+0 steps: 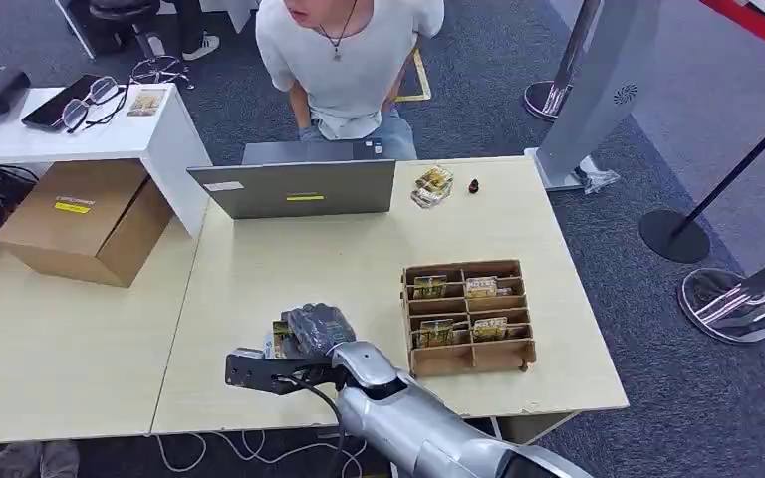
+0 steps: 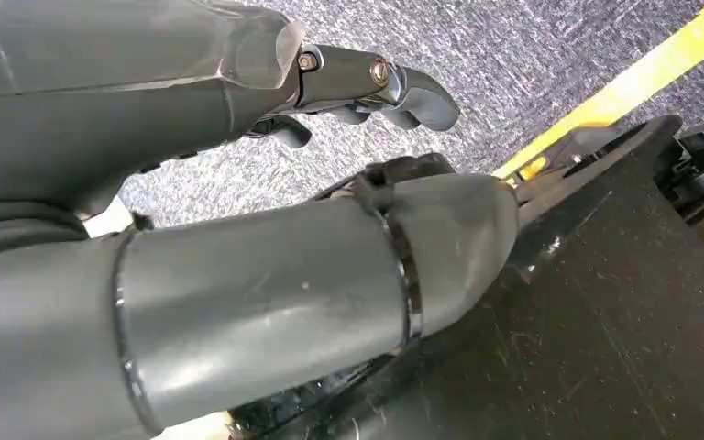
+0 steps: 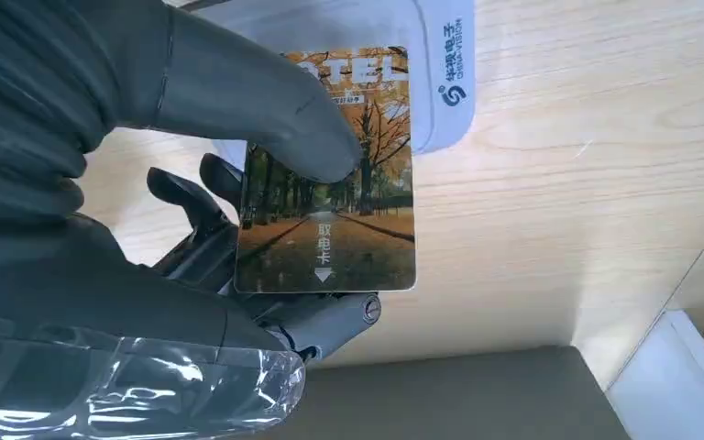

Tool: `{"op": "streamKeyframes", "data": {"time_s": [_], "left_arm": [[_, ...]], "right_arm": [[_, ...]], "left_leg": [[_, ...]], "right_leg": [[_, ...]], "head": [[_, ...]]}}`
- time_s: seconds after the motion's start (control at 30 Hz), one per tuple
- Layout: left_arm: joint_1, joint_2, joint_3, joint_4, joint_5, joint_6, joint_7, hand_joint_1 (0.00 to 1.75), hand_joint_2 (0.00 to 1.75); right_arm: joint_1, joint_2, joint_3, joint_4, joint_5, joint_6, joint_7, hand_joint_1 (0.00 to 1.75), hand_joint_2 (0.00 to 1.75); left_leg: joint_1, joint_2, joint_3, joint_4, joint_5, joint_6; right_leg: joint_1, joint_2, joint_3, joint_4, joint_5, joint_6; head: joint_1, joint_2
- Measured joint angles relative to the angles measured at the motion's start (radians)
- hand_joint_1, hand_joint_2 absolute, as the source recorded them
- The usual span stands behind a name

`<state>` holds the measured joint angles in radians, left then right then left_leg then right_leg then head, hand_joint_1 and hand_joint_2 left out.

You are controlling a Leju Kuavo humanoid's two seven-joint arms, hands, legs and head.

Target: Pass the card to the sensor for recognition and then transmit it.

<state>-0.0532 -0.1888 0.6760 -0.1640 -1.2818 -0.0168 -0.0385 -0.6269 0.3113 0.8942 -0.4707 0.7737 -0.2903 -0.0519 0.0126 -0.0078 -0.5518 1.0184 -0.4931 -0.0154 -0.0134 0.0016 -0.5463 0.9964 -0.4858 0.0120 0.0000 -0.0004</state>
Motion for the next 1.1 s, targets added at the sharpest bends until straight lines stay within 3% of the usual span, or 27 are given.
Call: {"op": "streamKeyframes", "data": {"time_s": [1.1], "left_arm": [[-0.002,-0.006,0.0,0.0,-0.004,-0.01,0.008,0.0,0.0]], "right_arm": [[0.006,0.002,0.0,0.003,0.076,0.031,0.036,1.75,1.75]], "left_leg": [[0.0,0.0,0.0,0.0,0.0,0.0]], "right_leg": [[0.0,0.0,0.0,0.0,0.0,0.0]], "head": [[0.0,0.0]]}}
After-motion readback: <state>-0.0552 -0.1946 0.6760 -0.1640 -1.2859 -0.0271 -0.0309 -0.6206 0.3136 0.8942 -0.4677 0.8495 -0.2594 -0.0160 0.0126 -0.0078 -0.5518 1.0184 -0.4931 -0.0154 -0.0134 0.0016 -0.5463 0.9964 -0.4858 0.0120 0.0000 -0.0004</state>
